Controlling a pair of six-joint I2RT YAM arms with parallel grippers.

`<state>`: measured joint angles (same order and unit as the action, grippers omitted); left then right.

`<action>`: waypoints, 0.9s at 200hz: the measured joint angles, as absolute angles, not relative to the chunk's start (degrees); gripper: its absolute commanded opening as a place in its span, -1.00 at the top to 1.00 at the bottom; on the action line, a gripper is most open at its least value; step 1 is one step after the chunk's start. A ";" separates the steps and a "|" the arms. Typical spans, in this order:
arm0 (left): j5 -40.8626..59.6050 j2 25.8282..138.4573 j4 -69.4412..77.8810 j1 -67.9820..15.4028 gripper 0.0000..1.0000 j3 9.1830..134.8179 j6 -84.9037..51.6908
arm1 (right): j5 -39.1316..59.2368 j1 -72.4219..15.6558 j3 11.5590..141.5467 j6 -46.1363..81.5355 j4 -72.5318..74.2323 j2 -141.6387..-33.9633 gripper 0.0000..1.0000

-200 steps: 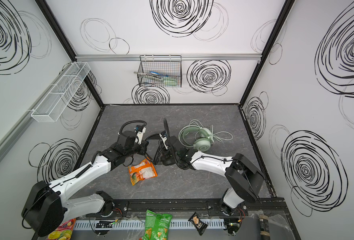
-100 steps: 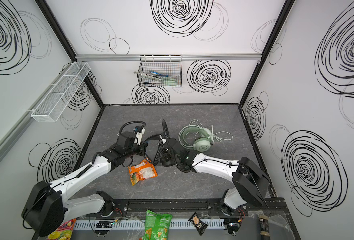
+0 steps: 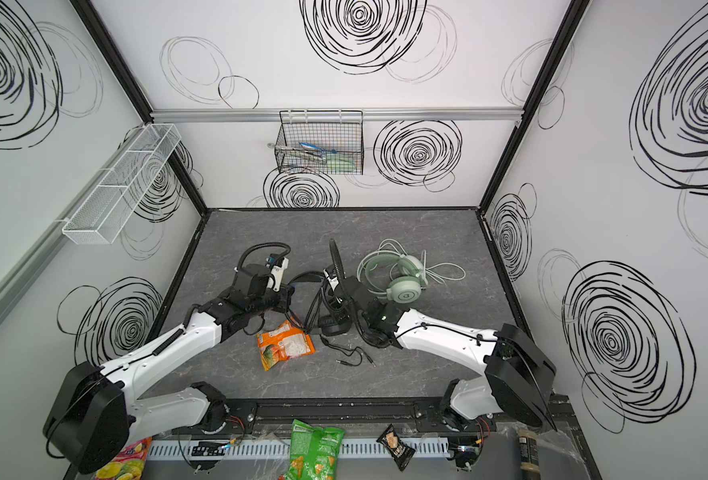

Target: Wrap the headphones

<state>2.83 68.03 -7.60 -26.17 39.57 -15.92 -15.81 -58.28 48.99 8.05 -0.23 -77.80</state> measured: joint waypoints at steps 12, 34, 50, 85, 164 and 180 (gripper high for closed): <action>2.85 68.03 -7.60 -26.15 1.00 39.57 -15.94 | -14.52 -58.92 48.99 7.38 -1.72 -75.75 -0.27; 2.81 68.03 -7.53 -26.00 1.00 39.42 -16.03 | -12.91 -59.53 48.51 7.68 -4.19 -70.91 -0.33; 2.79 68.03 -7.31 -25.69 1.00 38.94 -16.16 | -11.42 -59.75 45.65 9.06 -4.69 -66.02 -0.39; 2.79 68.62 -6.31 -24.84 1.00 37.95 -16.60 | -7.51 -60.14 35.79 15.25 -6.42 -57.63 -0.55; 3.03 69.45 -4.54 -24.03 1.00 37.06 -17.37 | -3.42 -61.10 25.34 27.31 -7.79 -59.57 -0.60; 3.25 69.45 -4.51 -23.66 1.00 36.97 -17.45 | -2.96 -61.69 23.66 28.84 -7.29 -60.73 -0.60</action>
